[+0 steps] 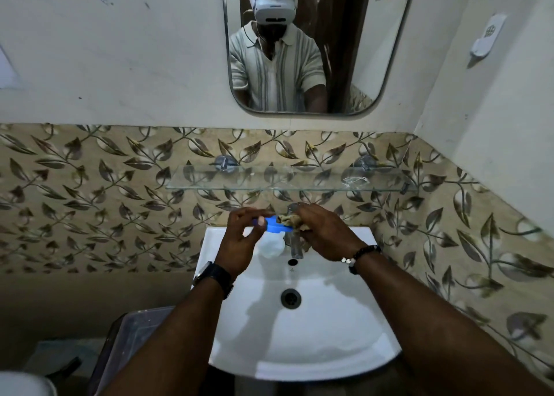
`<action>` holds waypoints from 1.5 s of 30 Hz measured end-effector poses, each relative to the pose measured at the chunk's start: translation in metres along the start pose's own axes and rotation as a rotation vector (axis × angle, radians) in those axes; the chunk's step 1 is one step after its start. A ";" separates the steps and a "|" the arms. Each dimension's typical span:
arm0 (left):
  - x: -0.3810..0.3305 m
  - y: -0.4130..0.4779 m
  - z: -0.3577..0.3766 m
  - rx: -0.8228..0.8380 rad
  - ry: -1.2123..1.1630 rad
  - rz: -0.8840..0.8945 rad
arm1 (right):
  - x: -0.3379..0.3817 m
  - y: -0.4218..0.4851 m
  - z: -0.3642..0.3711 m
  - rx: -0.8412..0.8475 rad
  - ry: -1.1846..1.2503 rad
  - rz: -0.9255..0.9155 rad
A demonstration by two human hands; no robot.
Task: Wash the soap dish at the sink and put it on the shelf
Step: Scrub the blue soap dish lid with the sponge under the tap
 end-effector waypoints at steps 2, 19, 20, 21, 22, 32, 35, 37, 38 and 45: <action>-0.005 -0.003 -0.003 0.066 0.285 0.140 | -0.010 0.000 -0.002 0.037 0.087 0.029; 0.003 -0.001 0.024 0.059 -0.224 -0.078 | 0.029 -0.011 0.002 -0.343 -0.076 -0.103; 0.003 -0.003 0.024 0.045 -0.265 -0.096 | 0.021 -0.013 -0.002 -0.388 -0.031 -0.047; 0.003 -0.005 0.024 0.033 -0.301 -0.117 | 0.012 -0.014 -0.005 -0.445 0.041 0.027; 0.005 -0.005 0.025 0.028 -0.332 -0.137 | 0.004 -0.017 -0.007 -0.492 0.129 0.108; 0.009 -0.010 0.023 -0.090 -0.713 -0.196 | -0.027 -0.026 0.023 -0.627 1.236 0.626; 0.009 -0.017 0.035 -0.098 -0.900 -0.218 | -0.023 -0.024 0.026 -0.655 1.404 0.600; 0.008 -0.021 0.048 -0.079 -0.996 -0.236 | -0.022 -0.024 0.029 -0.677 1.432 0.626; 0.008 -0.023 0.054 -0.048 -1.031 -0.239 | -0.023 -0.024 0.030 -0.687 1.425 0.652; 0.003 -0.020 0.050 0.136 -0.531 -0.285 | -0.038 -0.020 -0.009 -0.550 0.875 0.471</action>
Point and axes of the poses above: each hand's wrist, its own y-axis towards the middle knuckle, its own z-axis out of the palm, x = y × z, the point moved 7 cm from there along y, towards the middle knuckle, and after that the axes turned 5 degrees about -y, right-handed, at the moved point
